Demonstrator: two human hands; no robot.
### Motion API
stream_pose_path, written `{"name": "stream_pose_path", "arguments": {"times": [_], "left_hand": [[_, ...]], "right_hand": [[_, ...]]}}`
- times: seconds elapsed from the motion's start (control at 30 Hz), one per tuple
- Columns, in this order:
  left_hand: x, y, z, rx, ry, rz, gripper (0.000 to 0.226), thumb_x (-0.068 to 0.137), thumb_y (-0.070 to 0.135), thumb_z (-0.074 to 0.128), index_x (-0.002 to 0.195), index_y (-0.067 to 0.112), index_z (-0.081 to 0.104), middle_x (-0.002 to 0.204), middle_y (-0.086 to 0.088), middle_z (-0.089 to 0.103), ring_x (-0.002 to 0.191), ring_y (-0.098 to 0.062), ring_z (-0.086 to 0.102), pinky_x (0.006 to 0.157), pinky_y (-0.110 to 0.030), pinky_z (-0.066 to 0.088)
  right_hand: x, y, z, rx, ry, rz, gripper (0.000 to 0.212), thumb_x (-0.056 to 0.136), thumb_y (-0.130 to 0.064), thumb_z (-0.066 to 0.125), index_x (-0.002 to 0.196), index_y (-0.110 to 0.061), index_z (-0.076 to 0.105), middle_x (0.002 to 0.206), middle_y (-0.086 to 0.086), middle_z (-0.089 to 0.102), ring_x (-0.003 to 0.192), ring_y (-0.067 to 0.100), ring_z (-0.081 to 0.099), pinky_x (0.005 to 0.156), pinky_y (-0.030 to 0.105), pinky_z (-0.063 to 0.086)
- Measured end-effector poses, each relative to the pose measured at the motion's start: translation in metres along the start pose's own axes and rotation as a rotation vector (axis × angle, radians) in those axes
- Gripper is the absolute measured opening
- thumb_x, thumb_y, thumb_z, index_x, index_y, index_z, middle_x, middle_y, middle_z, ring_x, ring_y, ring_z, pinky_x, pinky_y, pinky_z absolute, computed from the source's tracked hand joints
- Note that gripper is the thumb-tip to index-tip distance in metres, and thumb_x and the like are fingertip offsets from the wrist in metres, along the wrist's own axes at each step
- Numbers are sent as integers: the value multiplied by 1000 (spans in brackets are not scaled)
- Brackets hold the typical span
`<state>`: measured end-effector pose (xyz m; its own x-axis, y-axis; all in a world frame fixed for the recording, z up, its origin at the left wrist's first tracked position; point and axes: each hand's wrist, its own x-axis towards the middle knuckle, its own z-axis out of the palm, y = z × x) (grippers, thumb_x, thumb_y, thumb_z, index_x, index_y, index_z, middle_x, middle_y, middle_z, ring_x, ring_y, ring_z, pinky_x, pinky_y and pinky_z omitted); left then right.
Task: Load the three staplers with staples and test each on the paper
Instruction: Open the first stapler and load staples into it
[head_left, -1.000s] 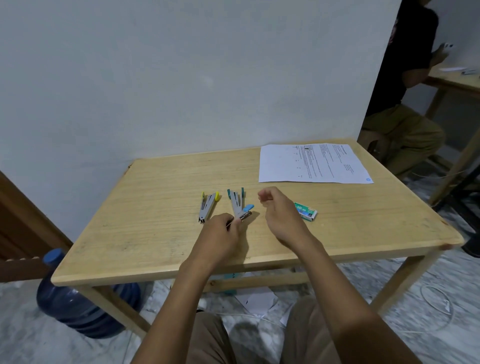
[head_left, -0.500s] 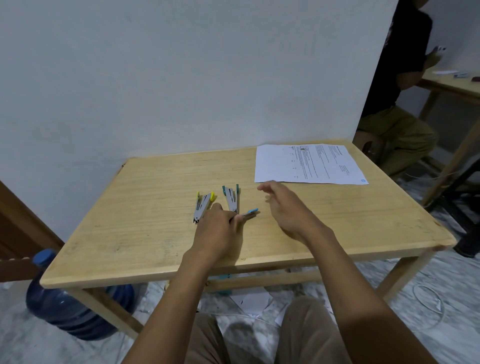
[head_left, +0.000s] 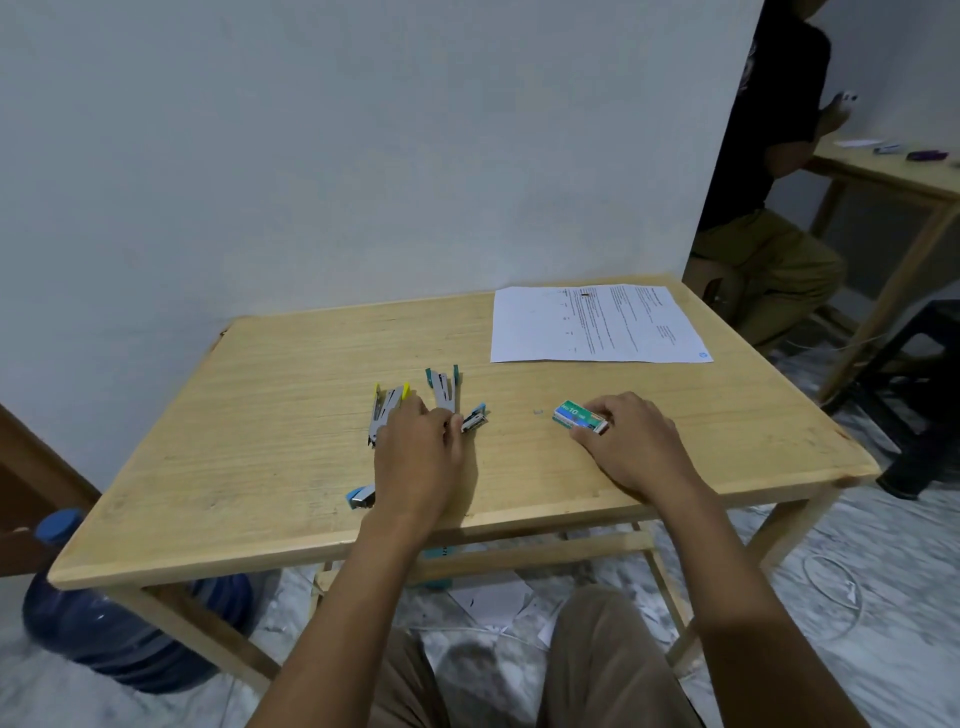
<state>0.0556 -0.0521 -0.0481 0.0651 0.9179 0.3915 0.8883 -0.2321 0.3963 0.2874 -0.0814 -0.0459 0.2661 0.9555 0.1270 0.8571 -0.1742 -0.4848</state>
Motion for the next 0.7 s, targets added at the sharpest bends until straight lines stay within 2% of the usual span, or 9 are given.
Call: {"name": "stream_pose_path", "arguments": {"times": [0.07, 0.1, 0.2, 0.27, 0.37, 0.5, 0.6, 0.7], "left_hand": [[-8, 13, -3, -76, 72, 80, 27, 96, 32, 57, 105, 14, 73, 94, -6, 58, 90, -23, 53, 74, -33, 41], [-12, 20, -2, -126, 47, 122, 28, 95, 34, 58, 111, 15, 71, 98, -5, 58, 93, -22, 54, 76, -34, 44], [-20, 37, 11, -224, -188, 179, 43, 94, 45, 55, 132, 24, 58, 115, 1, 52, 105, -14, 51, 84, -29, 46], [-18, 46, 23, -192, -283, 188, 55, 93, 51, 54, 140, 24, 49, 119, 0, 50, 109, -16, 50, 87, -32, 46], [-13, 58, 34, -133, -329, 205, 58, 93, 52, 51, 143, 23, 44, 120, -2, 49, 110, -22, 46, 91, -40, 44], [-8, 65, 39, -151, -304, 209, 46, 95, 51, 49, 135, 29, 53, 114, 1, 52, 105, -20, 46, 87, -39, 43], [-7, 64, 41, -173, -300, 198, 44, 94, 53, 50, 132, 31, 56, 107, 4, 52, 99, -17, 44, 82, -35, 42], [-6, 62, 41, -202, -302, 198, 44, 93, 53, 52, 130, 31, 58, 99, 7, 49, 95, -15, 43, 78, -33, 39]], "right_hand": [[1, 4, -7, 26, -84, -74, 37, 92, -42, 61, 127, -32, 60, 118, -11, 57, 110, 14, 50, 94, 36, 41], [1, 7, -11, 24, -142, -130, 37, 93, -41, 61, 129, -33, 59, 115, -14, 54, 110, 12, 48, 95, 35, 41], [4, 17, -23, 32, -289, -244, 38, 95, -35, 61, 133, -33, 57, 117, -15, 52, 113, 10, 46, 99, 34, 41], [4, 22, -26, 66, -314, -266, 39, 94, -32, 63, 133, -31, 57, 118, -14, 53, 114, 10, 46, 98, 29, 42], [0, 26, -25, 140, -288, -272, 41, 93, -29, 66, 133, -29, 57, 118, -14, 54, 115, 9, 48, 98, 25, 41], [-9, 37, -18, 254, -155, -189, 44, 85, -38, 72, 125, -31, 55, 118, -18, 52, 117, 5, 47, 103, 34, 43], [-13, 38, -13, 232, -61, -149, 34, 82, -43, 73, 109, -29, 58, 119, -15, 52, 116, 7, 43, 101, 36, 43], [-13, 37, -11, 204, -75, -125, 26, 82, -46, 72, 102, -33, 65, 132, -13, 50, 126, 7, 37, 107, 39, 38]]}}
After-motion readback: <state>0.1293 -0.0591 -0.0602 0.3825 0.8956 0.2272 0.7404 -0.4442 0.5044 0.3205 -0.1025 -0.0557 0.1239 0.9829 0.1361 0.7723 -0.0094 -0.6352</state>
